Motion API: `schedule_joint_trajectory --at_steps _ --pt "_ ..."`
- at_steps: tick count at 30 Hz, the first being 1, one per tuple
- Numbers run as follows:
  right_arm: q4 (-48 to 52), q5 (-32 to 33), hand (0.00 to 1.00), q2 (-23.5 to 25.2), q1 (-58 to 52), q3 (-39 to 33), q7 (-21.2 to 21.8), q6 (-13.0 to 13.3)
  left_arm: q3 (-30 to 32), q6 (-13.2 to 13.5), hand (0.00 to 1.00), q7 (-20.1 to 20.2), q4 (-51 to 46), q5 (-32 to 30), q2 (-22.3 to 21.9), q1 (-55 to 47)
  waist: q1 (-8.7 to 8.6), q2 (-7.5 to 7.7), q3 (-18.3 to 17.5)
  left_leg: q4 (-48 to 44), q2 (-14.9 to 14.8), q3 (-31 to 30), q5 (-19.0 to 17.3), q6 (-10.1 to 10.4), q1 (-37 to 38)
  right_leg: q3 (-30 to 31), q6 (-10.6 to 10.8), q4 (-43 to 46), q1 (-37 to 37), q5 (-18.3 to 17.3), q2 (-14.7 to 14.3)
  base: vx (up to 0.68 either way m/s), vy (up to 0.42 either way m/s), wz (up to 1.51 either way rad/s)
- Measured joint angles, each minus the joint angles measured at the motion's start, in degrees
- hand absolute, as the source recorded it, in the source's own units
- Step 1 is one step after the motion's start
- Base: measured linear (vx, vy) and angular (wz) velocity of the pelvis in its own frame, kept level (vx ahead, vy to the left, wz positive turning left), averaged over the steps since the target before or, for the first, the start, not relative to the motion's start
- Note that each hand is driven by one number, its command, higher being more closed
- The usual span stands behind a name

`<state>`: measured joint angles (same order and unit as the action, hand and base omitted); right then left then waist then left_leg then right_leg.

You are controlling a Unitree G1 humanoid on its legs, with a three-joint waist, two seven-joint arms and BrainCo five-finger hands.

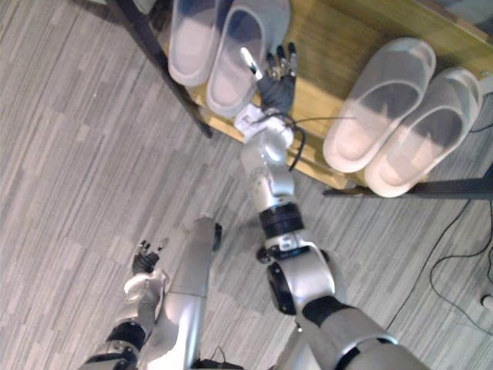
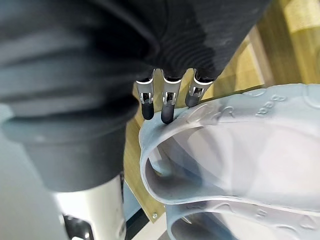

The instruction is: Organize the slippers on the shoe rack

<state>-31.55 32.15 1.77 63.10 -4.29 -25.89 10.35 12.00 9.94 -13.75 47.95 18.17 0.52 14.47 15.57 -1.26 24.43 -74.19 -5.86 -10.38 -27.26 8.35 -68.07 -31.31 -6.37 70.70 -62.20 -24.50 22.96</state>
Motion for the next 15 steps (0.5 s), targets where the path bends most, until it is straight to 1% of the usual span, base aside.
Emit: schedule_joint_trajectory --at_steps 3,10,12,15 --pt "-2.15 0.18 0.00 -1.52 1.60 -0.03 0.02 -0.22 -0.04 0.56 0.00 0.01 0.06 0.07 -0.36 0.05 0.16 -0.61 0.03 0.00 0.07 -0.32 0.01 -0.01 -0.26 -0.28 0.11 0.01 -0.02 -0.07 0.00 -0.02 0.001 0.02" --pt "-3.74 -0.27 0.00 -3.32 2.18 -0.03 0.03 -1.02 -0.13 0.65 0.00 0.12 0.13 0.66 -0.39 0.08 0.15 -0.69 0.06 -0.15 0.00 -0.23 0.23 0.41 -0.05 -0.12 0.10 0.23 0.03 -0.06 0.01 -0.01 0.004 0.00" --pt "-3.64 -0.87 0.00 -4.12 2.18 0.07 0.10 -1.83 -0.13 0.67 0.00 0.12 0.10 1.20 -0.60 0.07 0.10 -0.76 0.09 -0.32 -0.23 0.34 0.23 0.41 0.66 0.41 0.06 0.36 0.31 -0.02 0.00 -0.03 0.018 -0.07" --pt "-2.77 -3.40 0.00 -4.18 1.98 0.14 0.04 -2.31 -0.12 0.66 0.00 0.17 0.11 1.28 -0.88 -0.12 -0.93 -1.20 0.33 -0.25 -0.55 0.81 0.14 0.24 2.59 0.63 0.01 0.04 2.07 0.04 -0.13 -0.02 0.020 -0.06"
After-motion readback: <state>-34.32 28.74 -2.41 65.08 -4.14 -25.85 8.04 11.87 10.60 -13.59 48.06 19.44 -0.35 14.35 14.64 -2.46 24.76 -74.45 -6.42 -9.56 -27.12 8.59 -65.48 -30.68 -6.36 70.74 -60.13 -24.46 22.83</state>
